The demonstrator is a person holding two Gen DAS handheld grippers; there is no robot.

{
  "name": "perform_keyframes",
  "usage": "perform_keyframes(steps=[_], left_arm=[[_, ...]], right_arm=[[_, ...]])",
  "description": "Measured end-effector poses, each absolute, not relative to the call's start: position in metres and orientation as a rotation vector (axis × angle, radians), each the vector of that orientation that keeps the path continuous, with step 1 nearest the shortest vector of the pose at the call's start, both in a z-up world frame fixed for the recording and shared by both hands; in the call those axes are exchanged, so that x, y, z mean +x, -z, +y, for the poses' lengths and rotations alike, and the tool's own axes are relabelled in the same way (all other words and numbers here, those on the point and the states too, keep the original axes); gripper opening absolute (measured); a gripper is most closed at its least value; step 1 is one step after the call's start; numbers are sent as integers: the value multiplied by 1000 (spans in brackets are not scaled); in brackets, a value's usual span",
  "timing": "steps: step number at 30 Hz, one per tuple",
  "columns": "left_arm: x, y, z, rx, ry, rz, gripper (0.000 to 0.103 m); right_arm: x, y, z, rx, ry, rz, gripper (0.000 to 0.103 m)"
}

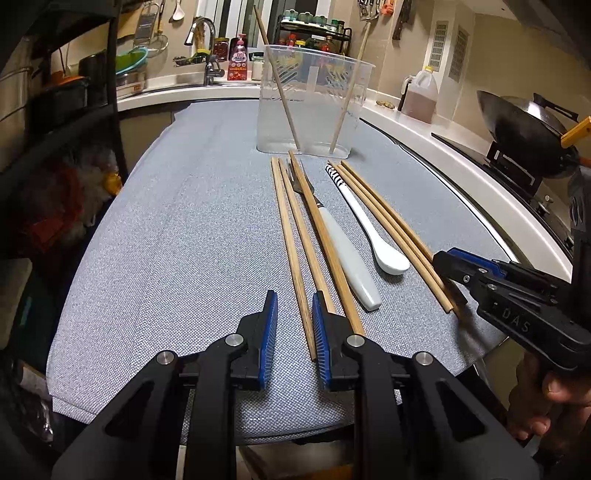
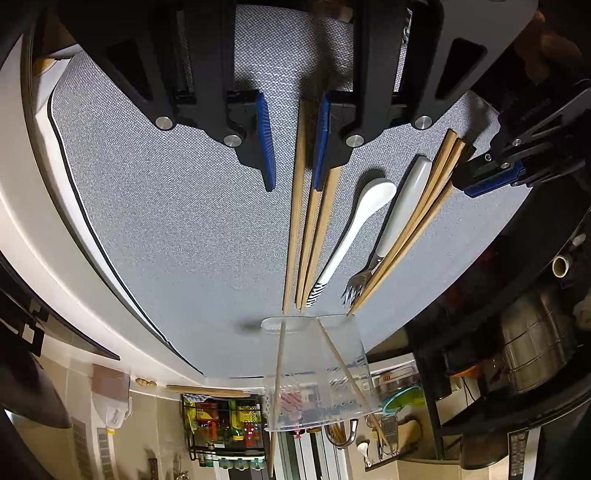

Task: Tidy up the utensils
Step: 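Close the left tool on a chopstick while the right tool grasps another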

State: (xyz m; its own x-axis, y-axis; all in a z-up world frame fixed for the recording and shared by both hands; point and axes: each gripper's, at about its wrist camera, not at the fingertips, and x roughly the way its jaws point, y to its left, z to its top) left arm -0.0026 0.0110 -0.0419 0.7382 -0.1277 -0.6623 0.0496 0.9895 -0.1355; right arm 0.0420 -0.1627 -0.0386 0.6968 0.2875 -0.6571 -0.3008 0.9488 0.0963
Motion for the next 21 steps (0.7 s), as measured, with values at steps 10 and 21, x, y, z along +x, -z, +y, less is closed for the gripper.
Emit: perform_keyframes(steps=[10, 21], left_arm=[[-6, 43, 7, -79, 91, 725, 20], [-4, 42, 14, -44, 31, 713, 5]], right_arm=[[40, 42, -161, -55, -294, 734, 17], [41, 44, -172, -27, -241, 708, 6]])
